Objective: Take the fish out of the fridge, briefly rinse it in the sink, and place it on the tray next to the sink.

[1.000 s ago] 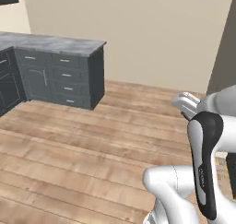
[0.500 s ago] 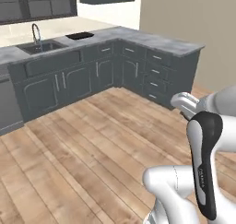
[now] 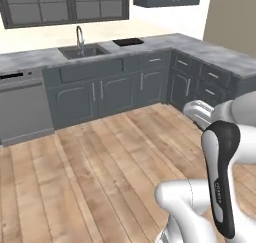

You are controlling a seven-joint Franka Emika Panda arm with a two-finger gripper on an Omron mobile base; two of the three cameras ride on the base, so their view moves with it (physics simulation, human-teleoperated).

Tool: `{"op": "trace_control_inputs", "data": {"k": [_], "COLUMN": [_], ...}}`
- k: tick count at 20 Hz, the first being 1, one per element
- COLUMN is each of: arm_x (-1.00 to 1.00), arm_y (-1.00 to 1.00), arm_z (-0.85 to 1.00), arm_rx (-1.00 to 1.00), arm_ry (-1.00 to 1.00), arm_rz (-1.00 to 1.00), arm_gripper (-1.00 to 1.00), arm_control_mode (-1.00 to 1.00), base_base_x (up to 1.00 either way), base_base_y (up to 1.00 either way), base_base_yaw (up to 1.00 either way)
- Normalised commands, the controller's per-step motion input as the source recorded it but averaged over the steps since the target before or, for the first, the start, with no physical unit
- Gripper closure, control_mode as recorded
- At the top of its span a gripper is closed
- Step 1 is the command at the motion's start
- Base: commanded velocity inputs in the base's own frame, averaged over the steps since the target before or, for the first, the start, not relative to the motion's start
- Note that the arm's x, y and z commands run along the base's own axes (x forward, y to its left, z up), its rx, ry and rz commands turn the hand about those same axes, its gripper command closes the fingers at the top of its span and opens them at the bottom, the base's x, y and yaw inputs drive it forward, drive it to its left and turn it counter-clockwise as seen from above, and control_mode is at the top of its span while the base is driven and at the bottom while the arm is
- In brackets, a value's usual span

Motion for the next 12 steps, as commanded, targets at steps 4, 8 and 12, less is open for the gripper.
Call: {"op": "trace_control_inputs", "data": {"k": [4,8,12], "arm_x": [0.00,0.00,0.00], "arm_y": [0.00,0.00,0.00], "arm_z": [0.00,0.00,0.00], "arm_rx": [0.00,0.00,0.00], "arm_ry": [0.00,0.00,0.00], "arm_rz": [0.00,0.00,0.00], "arm_gripper": [1.00,1.00,1.00], "arm_control_mode": [1.00,1.00,1.00], "base_base_x": [1.00,1.00,1.00], "base_base_y": [-1.00,-1.00,-0.89], "base_base_yaw": [0.11,0.13,0.13]}}
